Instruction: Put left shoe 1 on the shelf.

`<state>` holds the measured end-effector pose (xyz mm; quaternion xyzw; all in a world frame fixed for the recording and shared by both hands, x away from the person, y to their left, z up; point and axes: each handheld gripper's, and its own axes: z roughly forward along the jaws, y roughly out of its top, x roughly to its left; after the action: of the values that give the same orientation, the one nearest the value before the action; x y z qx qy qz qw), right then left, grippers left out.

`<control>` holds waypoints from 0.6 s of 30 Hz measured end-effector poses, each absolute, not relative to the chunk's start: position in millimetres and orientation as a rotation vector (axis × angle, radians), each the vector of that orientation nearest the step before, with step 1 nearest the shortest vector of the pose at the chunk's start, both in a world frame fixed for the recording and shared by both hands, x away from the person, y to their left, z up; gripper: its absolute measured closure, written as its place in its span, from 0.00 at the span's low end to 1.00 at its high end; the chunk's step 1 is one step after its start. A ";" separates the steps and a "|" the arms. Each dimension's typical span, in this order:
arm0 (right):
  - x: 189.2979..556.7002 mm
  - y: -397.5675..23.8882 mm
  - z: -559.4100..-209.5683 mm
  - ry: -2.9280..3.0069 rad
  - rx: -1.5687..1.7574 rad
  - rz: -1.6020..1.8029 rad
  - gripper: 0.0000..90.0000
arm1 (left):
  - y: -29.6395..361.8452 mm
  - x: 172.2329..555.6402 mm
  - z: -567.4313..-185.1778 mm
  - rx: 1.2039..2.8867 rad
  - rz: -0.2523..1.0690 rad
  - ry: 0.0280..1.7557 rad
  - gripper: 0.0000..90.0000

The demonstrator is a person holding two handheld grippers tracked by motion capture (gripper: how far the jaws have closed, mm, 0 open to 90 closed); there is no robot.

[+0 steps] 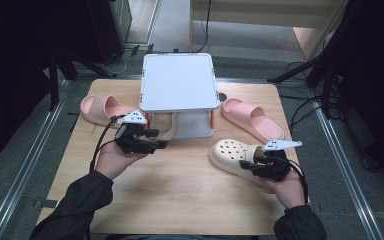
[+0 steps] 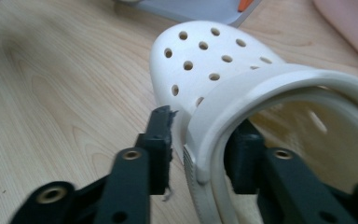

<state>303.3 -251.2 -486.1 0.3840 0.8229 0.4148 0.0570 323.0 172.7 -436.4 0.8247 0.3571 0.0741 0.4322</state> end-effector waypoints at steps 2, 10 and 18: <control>304.7 -250.7 -487.0 2.502 1.177 1.252 0.84 | 172.5 322.9 -436.5 2.059 0.180 0.894 0.47; 307.8 -251.6 -484.6 2.509 1.241 1.281 0.86 | 174.3 321.0 -437.8 2.043 0.179 0.906 0.47; 302.1 -232.9 -473.5 2.499 1.198 1.344 0.86 | 177.0 316.7 -440.3 2.047 0.185 0.915 0.47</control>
<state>302.1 -232.9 -473.5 0.3886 0.8111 0.4360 0.0308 316.7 177.0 -440.3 0.8209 0.3670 0.0740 0.4313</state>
